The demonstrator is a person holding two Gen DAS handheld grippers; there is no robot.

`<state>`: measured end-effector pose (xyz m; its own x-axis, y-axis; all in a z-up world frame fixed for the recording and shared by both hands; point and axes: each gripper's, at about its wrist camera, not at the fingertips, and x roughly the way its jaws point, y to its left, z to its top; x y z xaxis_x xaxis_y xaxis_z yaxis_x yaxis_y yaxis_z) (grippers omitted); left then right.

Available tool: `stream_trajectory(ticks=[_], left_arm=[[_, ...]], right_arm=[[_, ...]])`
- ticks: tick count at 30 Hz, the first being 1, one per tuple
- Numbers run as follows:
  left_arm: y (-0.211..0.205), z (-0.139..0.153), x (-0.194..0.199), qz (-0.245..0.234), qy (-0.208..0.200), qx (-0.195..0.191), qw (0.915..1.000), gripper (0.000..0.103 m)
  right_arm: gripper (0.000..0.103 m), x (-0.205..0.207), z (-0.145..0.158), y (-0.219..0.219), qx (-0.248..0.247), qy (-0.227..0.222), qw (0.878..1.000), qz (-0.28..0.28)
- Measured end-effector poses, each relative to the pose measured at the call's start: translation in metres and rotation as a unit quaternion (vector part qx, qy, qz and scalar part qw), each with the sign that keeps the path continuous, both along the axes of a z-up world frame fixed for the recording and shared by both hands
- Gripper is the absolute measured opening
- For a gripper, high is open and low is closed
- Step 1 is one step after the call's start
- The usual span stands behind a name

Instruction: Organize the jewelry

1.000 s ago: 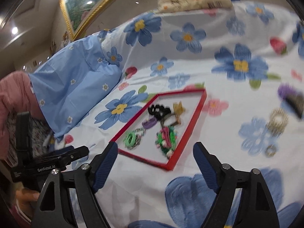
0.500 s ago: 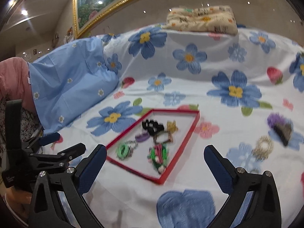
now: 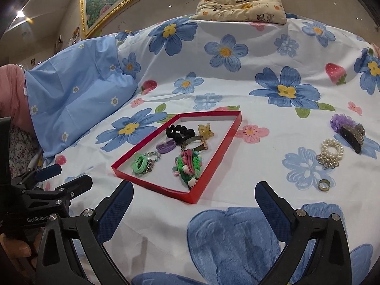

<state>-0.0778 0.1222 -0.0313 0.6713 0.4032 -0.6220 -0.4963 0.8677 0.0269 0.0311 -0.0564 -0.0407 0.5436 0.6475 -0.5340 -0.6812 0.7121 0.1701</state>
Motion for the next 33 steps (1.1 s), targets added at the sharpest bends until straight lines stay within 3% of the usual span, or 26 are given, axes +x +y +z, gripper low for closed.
stream_trajectory(ticks=[33], left_arm=[[-0.0005, 0.0023, 0.001, -0.003, 0.003, 0.003, 1.0, 0.103]], right_arm=[[0.103, -0.0065, 0.0062, 0.0062, -0.008, -0.014, 1.0, 0.004]])
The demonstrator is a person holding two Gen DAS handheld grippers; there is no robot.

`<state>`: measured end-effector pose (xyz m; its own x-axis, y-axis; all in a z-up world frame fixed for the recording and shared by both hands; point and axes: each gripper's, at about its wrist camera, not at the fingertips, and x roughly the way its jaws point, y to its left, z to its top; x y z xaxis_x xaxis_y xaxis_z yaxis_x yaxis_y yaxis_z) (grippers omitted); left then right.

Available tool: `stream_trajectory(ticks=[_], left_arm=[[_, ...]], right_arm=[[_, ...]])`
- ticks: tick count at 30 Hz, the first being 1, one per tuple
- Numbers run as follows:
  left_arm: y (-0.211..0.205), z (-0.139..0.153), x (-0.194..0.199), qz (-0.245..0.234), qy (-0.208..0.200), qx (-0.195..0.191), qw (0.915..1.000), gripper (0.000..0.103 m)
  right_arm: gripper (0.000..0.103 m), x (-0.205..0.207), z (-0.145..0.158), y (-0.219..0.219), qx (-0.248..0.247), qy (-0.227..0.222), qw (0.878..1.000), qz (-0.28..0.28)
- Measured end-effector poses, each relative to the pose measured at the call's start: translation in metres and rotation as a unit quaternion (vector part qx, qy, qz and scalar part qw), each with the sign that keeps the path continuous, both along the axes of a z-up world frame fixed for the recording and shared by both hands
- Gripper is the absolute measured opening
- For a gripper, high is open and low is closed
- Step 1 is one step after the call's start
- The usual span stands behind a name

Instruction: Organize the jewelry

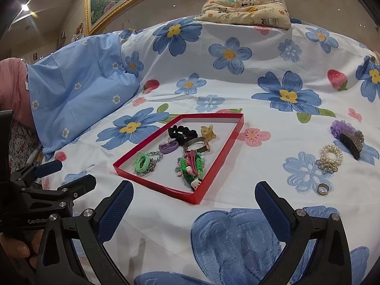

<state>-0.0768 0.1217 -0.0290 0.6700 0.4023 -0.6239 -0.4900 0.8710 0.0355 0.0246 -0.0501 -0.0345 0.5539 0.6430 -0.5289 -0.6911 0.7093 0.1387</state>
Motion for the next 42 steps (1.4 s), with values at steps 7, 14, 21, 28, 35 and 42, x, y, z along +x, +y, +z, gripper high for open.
stream_trajectory(ticks=[7, 14, 21, 28, 35, 42], left_arm=[[0.0019, -0.0002, -0.0007, 0.0, 0.0, 0.0, 1.0, 0.103], [0.0022, 0.0036, -0.0033, 0.001, -0.003, 0.002, 1.0, 0.103], [0.0012, 0.0079, -0.0046, 0.001, -0.007, 0.004, 1.0, 0.103], [0.0009, 0.0084, -0.0045, 0.002, -0.009, 0.003, 1.0, 0.103], [0.0008, 0.0085, -0.004, 0.001, -0.008, 0.004, 1.0, 0.103], [0.0008, 0.0088, -0.0045, 0.002, -0.009, 0.003, 1.0, 0.103]], right_arm=[[0.103, -0.0005, -0.0001, -0.0003, 0.0, -0.001, 1.0, 0.0], [0.103, -0.0018, 0.0023, -0.0009, 0.003, -0.007, 1.0, 0.001], [0.103, -0.0033, 0.0047, -0.0022, 0.004, -0.014, 1.0, 0.003], [0.103, -0.0036, 0.0045, -0.0021, 0.003, -0.013, 1.0, 0.003], [0.103, -0.0028, 0.004, -0.0023, 0.002, -0.01, 1.0, 0.003], [0.103, -0.0017, 0.0019, -0.0018, 0.001, -0.006, 1.0, 0.003]])
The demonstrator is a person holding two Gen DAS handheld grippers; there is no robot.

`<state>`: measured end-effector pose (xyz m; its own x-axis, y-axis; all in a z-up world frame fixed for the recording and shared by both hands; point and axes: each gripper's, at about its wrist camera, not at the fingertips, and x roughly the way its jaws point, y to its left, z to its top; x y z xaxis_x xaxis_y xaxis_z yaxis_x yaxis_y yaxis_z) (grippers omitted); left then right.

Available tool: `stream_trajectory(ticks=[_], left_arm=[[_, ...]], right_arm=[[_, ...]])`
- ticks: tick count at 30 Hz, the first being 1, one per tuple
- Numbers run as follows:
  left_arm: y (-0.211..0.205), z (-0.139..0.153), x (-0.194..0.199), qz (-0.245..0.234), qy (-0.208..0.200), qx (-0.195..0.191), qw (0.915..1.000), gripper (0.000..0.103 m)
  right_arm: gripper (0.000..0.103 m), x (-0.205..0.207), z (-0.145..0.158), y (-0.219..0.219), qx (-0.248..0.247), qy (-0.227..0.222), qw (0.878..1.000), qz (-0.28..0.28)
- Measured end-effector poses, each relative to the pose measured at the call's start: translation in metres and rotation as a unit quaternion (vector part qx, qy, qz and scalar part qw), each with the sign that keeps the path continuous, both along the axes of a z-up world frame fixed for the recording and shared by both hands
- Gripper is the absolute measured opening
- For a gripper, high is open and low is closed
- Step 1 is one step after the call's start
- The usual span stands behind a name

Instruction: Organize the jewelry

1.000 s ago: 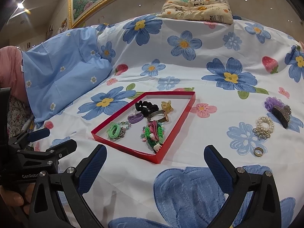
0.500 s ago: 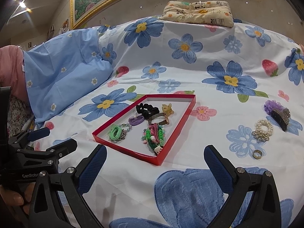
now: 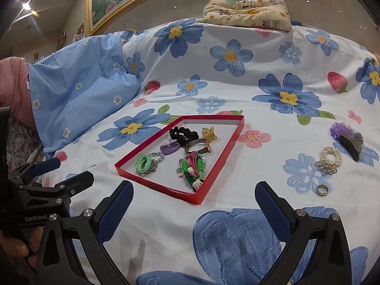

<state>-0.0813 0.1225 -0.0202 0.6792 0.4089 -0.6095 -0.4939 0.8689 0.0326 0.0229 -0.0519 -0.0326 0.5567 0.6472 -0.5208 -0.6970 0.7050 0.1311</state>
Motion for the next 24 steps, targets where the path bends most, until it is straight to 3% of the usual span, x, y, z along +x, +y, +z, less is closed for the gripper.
stream_trajectory(ticks=[24], left_arm=[[0.0039, -0.0058, -0.0007, 0.004, 0.003, -0.002, 1.0, 0.103]], right_arm=[[0.103, 0.0006, -0.0038, 0.0026, -0.002, 0.008, 1.0, 0.001]])
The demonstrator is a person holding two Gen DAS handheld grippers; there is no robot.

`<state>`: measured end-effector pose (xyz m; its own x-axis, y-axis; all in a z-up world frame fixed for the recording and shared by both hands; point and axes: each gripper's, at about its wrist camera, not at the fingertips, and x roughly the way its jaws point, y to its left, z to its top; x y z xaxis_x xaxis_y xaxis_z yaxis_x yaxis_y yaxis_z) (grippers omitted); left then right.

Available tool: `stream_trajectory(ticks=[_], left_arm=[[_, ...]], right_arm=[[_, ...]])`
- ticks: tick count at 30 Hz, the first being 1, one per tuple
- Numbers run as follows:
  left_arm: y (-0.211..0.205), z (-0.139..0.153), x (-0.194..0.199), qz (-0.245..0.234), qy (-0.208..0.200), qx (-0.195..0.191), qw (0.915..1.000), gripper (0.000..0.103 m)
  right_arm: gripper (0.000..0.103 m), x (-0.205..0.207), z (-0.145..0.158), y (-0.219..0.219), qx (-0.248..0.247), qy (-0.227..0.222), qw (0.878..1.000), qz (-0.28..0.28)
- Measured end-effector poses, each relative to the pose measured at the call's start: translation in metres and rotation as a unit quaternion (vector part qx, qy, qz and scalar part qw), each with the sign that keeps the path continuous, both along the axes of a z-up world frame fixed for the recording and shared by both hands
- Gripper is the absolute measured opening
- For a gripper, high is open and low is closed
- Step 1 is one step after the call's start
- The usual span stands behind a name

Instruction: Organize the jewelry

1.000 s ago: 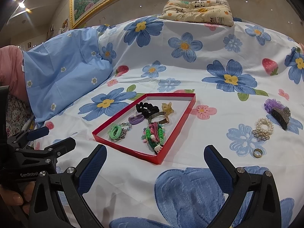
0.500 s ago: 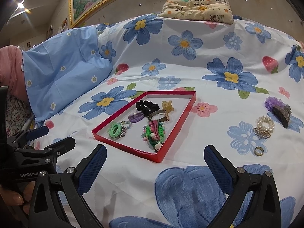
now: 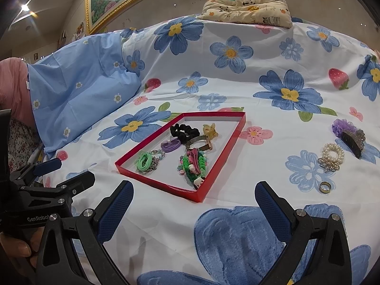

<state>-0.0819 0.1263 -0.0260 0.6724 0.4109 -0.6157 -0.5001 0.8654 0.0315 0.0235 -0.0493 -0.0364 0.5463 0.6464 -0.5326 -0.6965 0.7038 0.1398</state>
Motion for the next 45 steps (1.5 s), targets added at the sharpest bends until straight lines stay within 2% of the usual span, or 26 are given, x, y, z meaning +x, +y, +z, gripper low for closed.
stream_trajectory(ticks=[31, 45], left_arm=[[-0.003, -0.005, 0.006, -0.006, 0.004, -0.002, 1.0, 0.103], [-0.002, -0.007, 0.019, -0.011, 0.008, -0.017, 0.9998, 0.103]], right_arm=[[0.103, -0.001, -0.002, 0.003, -0.002, 0.002, 1.0, 0.001], [0.103, 0.002, -0.001, 0.007, -0.006, 0.004, 1.0, 0.0]])
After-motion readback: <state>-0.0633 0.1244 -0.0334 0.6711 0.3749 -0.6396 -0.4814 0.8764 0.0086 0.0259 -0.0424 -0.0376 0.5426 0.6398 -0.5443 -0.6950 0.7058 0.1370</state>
